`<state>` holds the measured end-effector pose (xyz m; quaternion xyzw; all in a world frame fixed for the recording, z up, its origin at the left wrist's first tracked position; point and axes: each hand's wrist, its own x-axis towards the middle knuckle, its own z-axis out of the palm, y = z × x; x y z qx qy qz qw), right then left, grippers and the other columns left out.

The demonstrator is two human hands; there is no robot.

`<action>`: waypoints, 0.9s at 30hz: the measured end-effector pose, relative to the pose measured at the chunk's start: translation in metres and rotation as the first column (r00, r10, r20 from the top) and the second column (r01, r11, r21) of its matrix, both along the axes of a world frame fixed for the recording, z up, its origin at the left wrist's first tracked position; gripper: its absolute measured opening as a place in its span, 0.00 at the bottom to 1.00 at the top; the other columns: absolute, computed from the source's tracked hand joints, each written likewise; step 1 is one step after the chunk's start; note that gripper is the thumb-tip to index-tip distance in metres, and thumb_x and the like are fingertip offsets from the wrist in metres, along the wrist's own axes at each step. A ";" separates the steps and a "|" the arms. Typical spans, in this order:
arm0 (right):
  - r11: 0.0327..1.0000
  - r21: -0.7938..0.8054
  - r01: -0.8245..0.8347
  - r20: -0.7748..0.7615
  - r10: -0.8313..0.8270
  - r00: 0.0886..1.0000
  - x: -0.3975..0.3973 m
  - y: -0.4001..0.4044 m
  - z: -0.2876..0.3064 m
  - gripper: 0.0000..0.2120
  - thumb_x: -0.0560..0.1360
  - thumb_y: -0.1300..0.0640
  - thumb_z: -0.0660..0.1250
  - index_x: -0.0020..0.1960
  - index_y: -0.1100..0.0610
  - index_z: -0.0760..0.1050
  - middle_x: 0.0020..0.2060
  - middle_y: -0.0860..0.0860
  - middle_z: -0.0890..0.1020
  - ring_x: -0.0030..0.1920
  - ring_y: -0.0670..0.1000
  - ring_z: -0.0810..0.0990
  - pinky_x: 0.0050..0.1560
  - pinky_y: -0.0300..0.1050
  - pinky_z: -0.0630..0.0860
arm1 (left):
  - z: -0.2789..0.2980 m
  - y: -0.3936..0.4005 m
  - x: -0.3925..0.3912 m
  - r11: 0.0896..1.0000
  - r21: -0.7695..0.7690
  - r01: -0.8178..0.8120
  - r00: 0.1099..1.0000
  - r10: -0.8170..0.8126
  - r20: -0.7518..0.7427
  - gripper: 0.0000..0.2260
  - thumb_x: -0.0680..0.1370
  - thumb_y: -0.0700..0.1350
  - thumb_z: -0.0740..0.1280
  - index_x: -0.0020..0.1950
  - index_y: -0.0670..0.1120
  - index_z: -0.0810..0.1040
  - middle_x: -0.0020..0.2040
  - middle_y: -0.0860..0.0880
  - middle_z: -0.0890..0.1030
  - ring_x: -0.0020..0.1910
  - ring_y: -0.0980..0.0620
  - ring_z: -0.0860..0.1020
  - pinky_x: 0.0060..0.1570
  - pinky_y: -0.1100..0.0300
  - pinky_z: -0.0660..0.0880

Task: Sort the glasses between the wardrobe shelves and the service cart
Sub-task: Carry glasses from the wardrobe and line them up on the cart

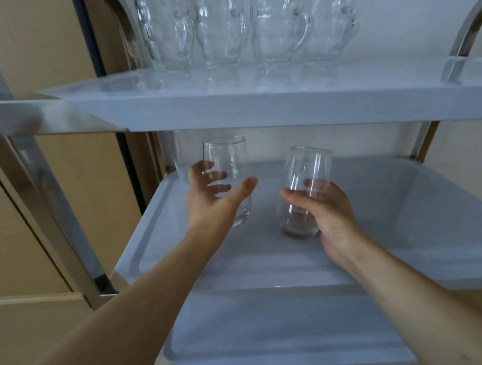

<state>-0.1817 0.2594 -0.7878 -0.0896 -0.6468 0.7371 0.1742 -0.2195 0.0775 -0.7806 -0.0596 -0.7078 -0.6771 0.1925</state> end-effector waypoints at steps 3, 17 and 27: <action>0.998 0.057 0.020 0.000 -0.020 1.000 -0.021 -0.004 0.003 0.35 0.58 0.53 0.86 0.60 0.55 0.75 0.52 0.60 0.85 0.47 0.53 0.86 0.50 0.50 0.79 | -0.007 -0.003 -0.009 0.997 0.064 -0.034 0.999 0.033 0.014 0.31 0.66 0.53 0.83 0.63 0.54 0.69 0.55 0.53 0.80 0.49 0.56 0.83 0.45 0.60 0.79; 0.964 0.230 0.133 -0.054 -0.124 0.991 -0.149 -0.018 0.004 0.43 0.56 0.41 0.85 0.66 0.50 0.71 0.56 0.48 0.78 0.56 0.49 0.82 0.52 0.57 0.84 | -0.023 -0.009 -0.028 0.997 0.080 0.014 0.999 -0.011 -0.032 0.35 0.59 0.64 0.79 0.60 0.59 0.69 0.54 0.55 0.79 0.49 0.55 0.83 0.41 0.61 0.80; 0.936 0.305 0.176 -0.088 -0.156 0.984 -0.195 -0.018 -0.006 0.43 0.56 0.42 0.86 0.65 0.51 0.71 0.55 0.48 0.79 0.54 0.47 0.81 0.57 0.43 0.78 | -0.024 -0.007 -0.030 0.998 0.065 -0.009 1.000 0.010 -0.003 0.34 0.60 0.60 0.81 0.61 0.57 0.69 0.54 0.55 0.80 0.48 0.54 0.84 0.45 0.48 0.84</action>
